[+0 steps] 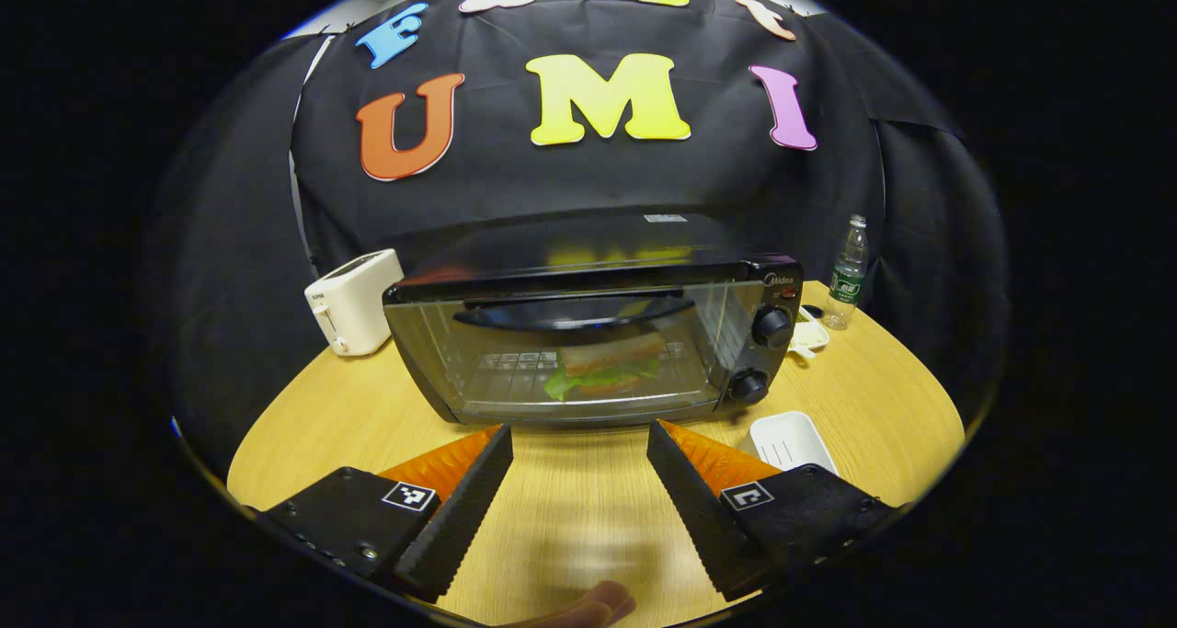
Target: Open the electric oven with the left hand, put the food in, and close the electric oven.
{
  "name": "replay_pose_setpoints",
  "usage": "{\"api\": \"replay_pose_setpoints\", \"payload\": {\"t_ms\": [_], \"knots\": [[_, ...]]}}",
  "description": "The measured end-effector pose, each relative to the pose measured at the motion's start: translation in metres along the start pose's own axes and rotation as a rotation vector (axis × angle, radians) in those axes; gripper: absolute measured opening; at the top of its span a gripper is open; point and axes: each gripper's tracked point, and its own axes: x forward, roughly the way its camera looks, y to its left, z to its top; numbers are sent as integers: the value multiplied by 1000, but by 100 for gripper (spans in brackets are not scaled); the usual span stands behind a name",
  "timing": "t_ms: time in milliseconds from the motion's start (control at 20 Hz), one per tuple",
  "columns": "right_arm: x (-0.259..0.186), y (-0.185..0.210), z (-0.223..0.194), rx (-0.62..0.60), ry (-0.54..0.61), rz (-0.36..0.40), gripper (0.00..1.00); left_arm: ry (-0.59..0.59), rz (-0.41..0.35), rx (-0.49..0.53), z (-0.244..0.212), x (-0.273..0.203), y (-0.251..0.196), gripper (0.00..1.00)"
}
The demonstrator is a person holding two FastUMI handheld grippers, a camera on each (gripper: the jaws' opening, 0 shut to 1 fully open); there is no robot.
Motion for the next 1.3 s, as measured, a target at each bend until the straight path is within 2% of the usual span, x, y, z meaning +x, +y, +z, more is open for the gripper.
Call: {"api": "replay_pose_setpoints", "payload": {"t_ms": [300, 550, 750, 1000, 1300], "knots": [[-8, 0, 0, 4, 2, -1, 95, -49, -5, 1, 11, -17, 2, 97], [-22, 4, 9, -8, -18, 2, 95, -123, -1, 2, 35, -52, 5, 97], [-35, 10, 14, -12, -29, 14, 95, -204, -9, -11, 62, -92, 4, 96], [-51, 18, 18, -30, -42, 28, 95, -319, 24, -19, 97, -150, 12, 96], [-62, 36, 18, -38, -49, 64, 95, -441, 6, -60, 130, -225, 12, 96]]}}
